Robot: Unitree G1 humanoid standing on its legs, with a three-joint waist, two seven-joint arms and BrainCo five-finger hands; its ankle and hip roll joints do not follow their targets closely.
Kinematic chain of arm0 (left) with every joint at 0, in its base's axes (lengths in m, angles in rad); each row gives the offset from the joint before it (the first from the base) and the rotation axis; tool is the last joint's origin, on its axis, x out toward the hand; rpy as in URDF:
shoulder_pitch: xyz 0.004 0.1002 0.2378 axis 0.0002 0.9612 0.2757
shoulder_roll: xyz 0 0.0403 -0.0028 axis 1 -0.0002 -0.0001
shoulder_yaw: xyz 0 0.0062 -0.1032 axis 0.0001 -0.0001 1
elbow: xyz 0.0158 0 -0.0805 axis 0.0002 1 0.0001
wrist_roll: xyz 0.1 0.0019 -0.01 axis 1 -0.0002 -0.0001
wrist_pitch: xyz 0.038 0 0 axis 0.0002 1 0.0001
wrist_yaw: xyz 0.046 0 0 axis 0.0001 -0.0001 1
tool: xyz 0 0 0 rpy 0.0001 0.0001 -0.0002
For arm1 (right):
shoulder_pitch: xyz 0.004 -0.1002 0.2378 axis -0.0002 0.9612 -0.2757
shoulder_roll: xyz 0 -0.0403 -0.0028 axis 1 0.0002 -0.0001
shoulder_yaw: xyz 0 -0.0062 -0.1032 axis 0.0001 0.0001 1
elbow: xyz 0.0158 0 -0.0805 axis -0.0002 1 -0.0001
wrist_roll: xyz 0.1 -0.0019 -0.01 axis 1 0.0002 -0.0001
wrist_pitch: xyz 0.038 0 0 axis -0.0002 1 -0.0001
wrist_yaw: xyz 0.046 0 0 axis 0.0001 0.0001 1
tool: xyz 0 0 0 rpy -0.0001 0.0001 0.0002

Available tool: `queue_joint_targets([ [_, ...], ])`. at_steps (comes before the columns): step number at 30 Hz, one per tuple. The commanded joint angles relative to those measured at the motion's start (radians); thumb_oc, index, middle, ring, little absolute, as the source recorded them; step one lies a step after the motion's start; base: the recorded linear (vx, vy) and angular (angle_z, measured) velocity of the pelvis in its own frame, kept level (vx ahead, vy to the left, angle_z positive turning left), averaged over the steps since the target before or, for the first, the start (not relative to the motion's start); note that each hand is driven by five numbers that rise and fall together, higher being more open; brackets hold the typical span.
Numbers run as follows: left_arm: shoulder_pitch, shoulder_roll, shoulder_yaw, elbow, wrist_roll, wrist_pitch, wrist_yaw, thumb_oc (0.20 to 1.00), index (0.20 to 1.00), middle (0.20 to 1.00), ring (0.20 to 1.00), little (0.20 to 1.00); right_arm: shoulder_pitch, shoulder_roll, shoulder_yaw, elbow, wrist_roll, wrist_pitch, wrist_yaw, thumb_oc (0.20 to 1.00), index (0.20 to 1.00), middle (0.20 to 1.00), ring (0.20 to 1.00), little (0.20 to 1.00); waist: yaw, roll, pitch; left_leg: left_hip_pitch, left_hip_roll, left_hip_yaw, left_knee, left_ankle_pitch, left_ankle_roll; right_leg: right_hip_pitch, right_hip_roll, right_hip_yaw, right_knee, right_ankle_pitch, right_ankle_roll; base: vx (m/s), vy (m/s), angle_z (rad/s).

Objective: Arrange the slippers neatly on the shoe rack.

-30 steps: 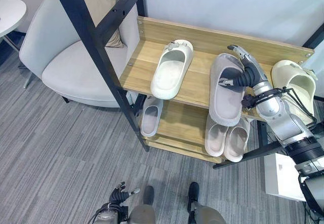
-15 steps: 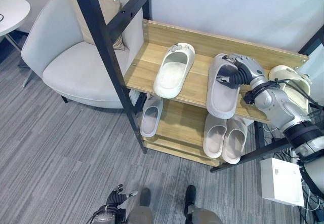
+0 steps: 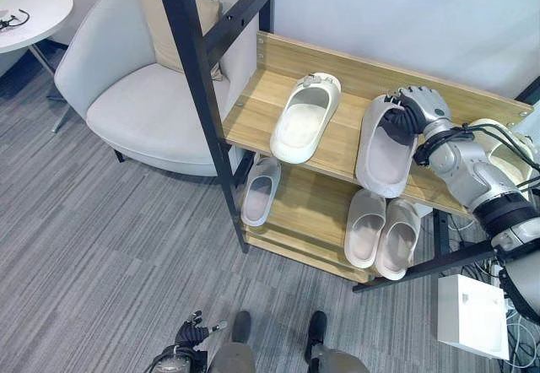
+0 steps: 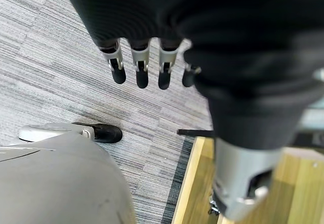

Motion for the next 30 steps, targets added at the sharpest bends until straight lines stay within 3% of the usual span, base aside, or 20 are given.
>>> queue_joint_targets([
  [1, -0.040, -0.010, 0.002, 0.006, 0.017, -0.020, 0.020, 1.000, 1.000, 1.000, 1.000, 1.000, 0.108, -0.034, -0.167, -0.264, 0.064, -0.052, -0.086, 0.200, 0.200, 0.200, 0.200, 0.200, 0.021, 0.006, 0.045, 0.004, -0.008, -0.010, 0.016, -0.071, 0.019, 0.085, -0.046, 0.028, 0.010, -0.135, 0.071, 0.00, 0.000, 0.00],
  [2, -0.039, -0.008, 0.000, 0.006, 0.017, -0.020, 0.020, 1.000, 1.000, 1.000, 1.000, 1.000, 0.117, -0.035, -0.174, -0.272, 0.063, -0.050, -0.083, 0.200, 0.200, 0.200, 0.200, 0.200, 0.023, 0.005, 0.044, 0.004, -0.008, -0.010, 0.016, -0.072, 0.019, 0.085, -0.046, 0.028, 0.010, -0.135, 0.071, 0.00, 0.000, 0.00],
  [9, -0.005, -0.033, 0.047, 0.008, 0.069, -0.014, 0.026, 1.000, 1.000, 1.000, 1.000, 1.000, 0.408, 0.034, -0.510, -0.810, 0.098, -0.173, -0.122, 0.200, 0.200, 0.200, 0.200, 0.200, -0.017, 0.023, 0.036, 0.025, -0.004, 0.015, 0.003, -0.072, 0.015, 0.086, -0.043, 0.040, 0.008, -0.141, 0.073, 0.01, -0.011, -0.08],
  [10, -0.004, -0.032, 0.046, 0.008, 0.069, -0.014, 0.026, 1.000, 1.000, 1.000, 1.000, 1.000, 0.411, 0.035, -0.513, -0.812, 0.098, -0.172, -0.121, 0.200, 0.200, 0.200, 0.200, 0.200, -0.016, 0.023, 0.036, 0.026, -0.004, 0.015, 0.003, -0.073, 0.015, 0.087, -0.043, 0.040, 0.008, -0.142, 0.073, 0.00, -0.015, -0.23],
  [12, 0.010, -0.047, 0.046, 0.001, 0.080, -0.016, 0.033, 1.000, 1.000, 1.000, 1.000, 1.000, 0.492, 0.102, -0.548, -0.982, 0.162, -0.248, -0.105, 0.200, 0.200, 0.200, 0.200, 0.200, -0.035, 0.035, 0.029, 0.033, -0.003, 0.022, -0.002, -0.071, 0.011, 0.092, -0.043, 0.040, 0.007, -0.143, 0.075, 0.00, -0.010, -0.08],
  [14, 0.017, -0.050, 0.045, -0.002, 0.081, -0.018, 0.033, 1.000, 1.000, 1.000, 1.000, 1.000, 0.519, 0.124, -0.550, -1.036, 0.194, -0.270, -0.080, 0.200, 0.200, 0.200, 0.200, 0.200, -0.039, 0.038, 0.025, 0.035, -0.003, 0.023, -0.003, -0.070, 0.010, 0.094, -0.042, 0.039, 0.006, -0.144, 0.075, -0.01, -0.013, 0.03],
  [19, 0.028, -0.054, 0.041, -0.024, 0.077, -0.025, 0.038, 1.000, 1.000, 1.000, 1.000, 1.000, 0.541, 0.149, -0.470, -1.149, 0.268, -0.310, -0.013, 0.200, 0.200, 0.200, 0.200, 0.200, -0.046, 0.047, 0.024, 0.032, -0.003, 0.023, -0.005, -0.064, 0.006, 0.092, -0.042, 0.039, 0.007, -0.143, 0.073, -0.01, 0.000, 0.00],
  [21, 0.021, -0.059, 0.043, 0.001, 0.083, -0.029, 0.054, 1.000, 1.000, 1.000, 1.000, 1.000, 0.521, 0.159, -0.333, -1.217, 0.331, -0.320, 0.062, 0.200, 0.200, 0.200, 0.200, 0.200, -0.046, 0.050, 0.044, 0.024, 0.000, 0.025, -0.003, -0.058, 0.002, 0.082, -0.041, 0.036, 0.009, -0.138, 0.070, -0.09, -0.007, 0.00],
  [25, -0.004, -0.062, 0.039, 0.019, 0.078, -0.030, 0.074, 1.000, 1.000, 1.000, 1.000, 1.000, 0.451, 0.147, -0.196, -1.174, 0.319, -0.297, 0.095, 0.200, 0.200, 0.200, 0.200, 0.200, -0.039, 0.048, 0.081, 0.010, 0.000, 0.023, 0.003, -0.053, 0.002, 0.065, -0.038, 0.038, 0.018, -0.135, 0.068, -0.10, -0.005, -0.01],
  [29, -0.060, -0.058, 0.036, 0.025, 0.043, -0.040, 0.103, 1.000, 1.000, 1.000, 1.000, 1.000, 0.357, 0.158, -0.082, -1.085, 0.273, -0.267, 0.095, 0.200, 0.200, 0.200, 0.200, 0.200, -0.025, 0.044, 0.155, -0.049, -0.002, 0.017, 0.053, -0.052, 0.003, 0.011, -0.042, 0.046, 0.054, -0.133, 0.060, -0.19, -0.008, -0.03],
  [30, -0.084, -0.056, 0.027, 0.006, 0.026, -0.049, 0.116, 1.000, 1.000, 1.000, 1.000, 1.000, 0.334, 0.161, -0.059, -1.059, 0.248, -0.262, 0.084, 0.200, 0.200, 0.200, 0.200, 0.200, -0.021, 0.044, 0.203, -0.114, -0.008, 0.010, 0.117, -0.058, 0.005, -0.036, -0.049, 0.050, 0.093, -0.132, 0.054, -0.25, -0.004, 0.05],
])
